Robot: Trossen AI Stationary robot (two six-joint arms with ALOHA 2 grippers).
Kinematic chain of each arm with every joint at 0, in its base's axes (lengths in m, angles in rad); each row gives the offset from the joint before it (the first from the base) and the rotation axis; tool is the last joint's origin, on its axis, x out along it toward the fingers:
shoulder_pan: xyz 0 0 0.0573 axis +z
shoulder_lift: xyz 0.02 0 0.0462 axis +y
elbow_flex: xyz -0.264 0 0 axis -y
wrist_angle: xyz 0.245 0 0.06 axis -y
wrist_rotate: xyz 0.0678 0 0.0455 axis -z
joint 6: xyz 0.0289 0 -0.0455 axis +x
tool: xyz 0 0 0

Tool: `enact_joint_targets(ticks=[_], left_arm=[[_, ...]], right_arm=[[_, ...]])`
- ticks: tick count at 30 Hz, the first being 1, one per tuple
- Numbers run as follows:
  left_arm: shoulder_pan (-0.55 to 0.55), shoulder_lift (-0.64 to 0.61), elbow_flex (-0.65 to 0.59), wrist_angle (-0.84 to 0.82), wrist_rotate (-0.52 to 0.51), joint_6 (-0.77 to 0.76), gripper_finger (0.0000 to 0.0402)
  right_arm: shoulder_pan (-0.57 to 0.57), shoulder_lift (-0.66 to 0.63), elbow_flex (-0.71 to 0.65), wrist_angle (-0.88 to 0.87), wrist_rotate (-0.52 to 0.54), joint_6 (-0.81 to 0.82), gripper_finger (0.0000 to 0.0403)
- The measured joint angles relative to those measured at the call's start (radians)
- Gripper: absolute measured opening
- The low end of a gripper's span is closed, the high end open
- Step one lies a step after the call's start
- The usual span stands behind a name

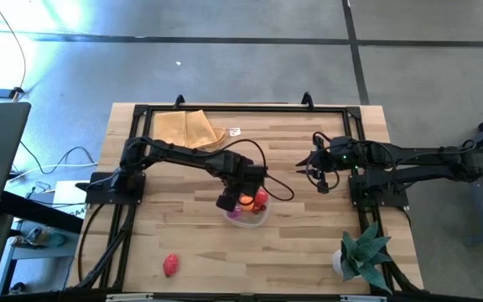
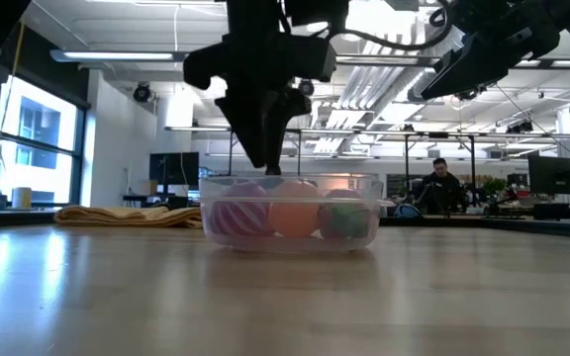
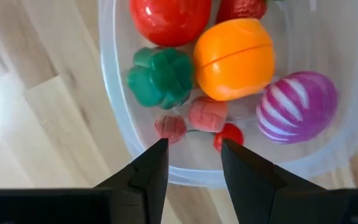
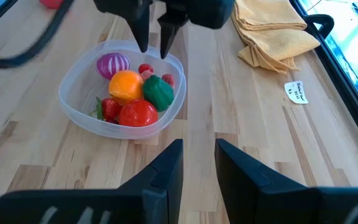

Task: Pick and placing Produce into tupperware
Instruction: Put the pink dragon fruit into the transparent bin

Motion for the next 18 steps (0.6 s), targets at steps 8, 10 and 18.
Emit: enact_joint_targets(ticks=[8,10,18], left_arm=[[-0.013,0.000,0.029,-0.036,-0.018,-0.003,0.0136],[-0.013,0.000,0.029,-0.046,-0.018,-0.011,0.0136],[-0.040,-0.082,0.029,-0.158,-0.014,-0.195,0.0136]], right_arm=[[0.000,0.000,0.000,0.000,0.000,0.000,0.0083],[0.000,0.000,0.000,0.000,0.000,0.000,0.0083],[0.000,0.000,0.000,0.000,0.000,0.000,0.0083]])
